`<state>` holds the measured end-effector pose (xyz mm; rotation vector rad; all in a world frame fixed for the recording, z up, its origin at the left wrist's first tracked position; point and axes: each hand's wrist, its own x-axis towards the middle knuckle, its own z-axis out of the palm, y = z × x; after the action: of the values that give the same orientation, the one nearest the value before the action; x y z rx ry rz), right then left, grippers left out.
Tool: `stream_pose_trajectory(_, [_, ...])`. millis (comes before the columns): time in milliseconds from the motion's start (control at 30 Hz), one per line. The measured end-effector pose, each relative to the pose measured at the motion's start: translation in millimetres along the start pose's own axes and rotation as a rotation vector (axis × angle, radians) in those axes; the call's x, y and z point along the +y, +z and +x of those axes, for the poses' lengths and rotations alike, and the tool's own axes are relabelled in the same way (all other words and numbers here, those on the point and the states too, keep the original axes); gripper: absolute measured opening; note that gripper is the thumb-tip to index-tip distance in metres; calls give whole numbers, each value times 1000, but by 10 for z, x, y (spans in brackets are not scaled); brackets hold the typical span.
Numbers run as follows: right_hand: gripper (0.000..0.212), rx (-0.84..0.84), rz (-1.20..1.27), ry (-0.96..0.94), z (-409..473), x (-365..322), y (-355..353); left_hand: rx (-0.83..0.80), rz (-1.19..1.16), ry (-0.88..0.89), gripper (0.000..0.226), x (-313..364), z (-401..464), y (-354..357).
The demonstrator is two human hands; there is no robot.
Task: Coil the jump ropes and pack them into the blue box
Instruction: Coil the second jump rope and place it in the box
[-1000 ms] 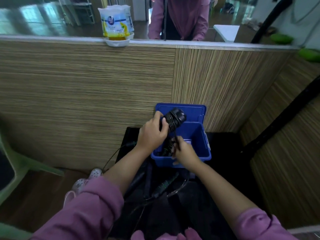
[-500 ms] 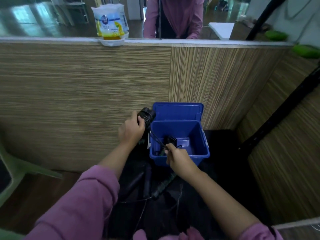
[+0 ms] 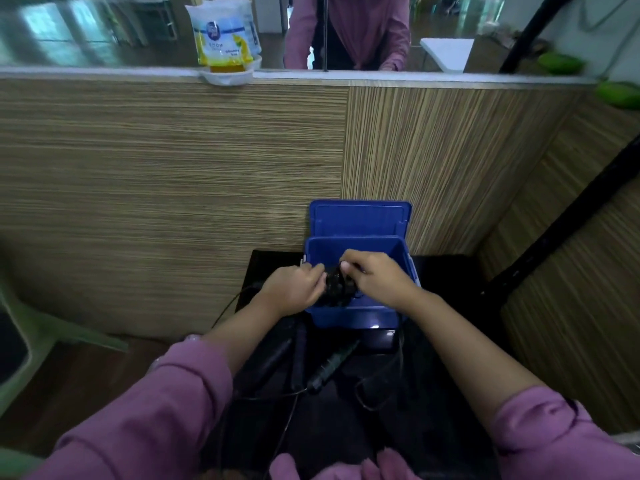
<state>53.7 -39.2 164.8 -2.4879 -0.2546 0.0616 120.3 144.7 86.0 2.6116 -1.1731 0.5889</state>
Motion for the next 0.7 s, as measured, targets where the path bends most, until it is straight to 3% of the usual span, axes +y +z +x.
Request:
stream_pose_trajectory(133, [14, -57, -75, 12, 108, 235, -68, -37, -77, 197, 25, 149, -8, -40])
stream_pose_trajectory(233, [13, -75, -50, -3, 124, 424, -101, -20, -110, 228, 31, 229, 5, -92])
stream_pose_trajectory(400, [23, -114, -113, 5, 94, 630, -126, -63, -203, 221, 52, 356, -40, -135])
stream_pose_trajectory(500, [31, -99, -292, 27, 56, 684, -122, -126, -218, 160, 70, 398, -66, -174])
stream_pose_trajectory(633, [29, -79, -327, 111, -24, 767, -40, -82, -277, 154, 60, 425, -29, -261])
stream_pose_trajectory(700, [37, -27, -114, 171, -79, 837, 11, -47, -324, 103, 53, 446, 16, -332])
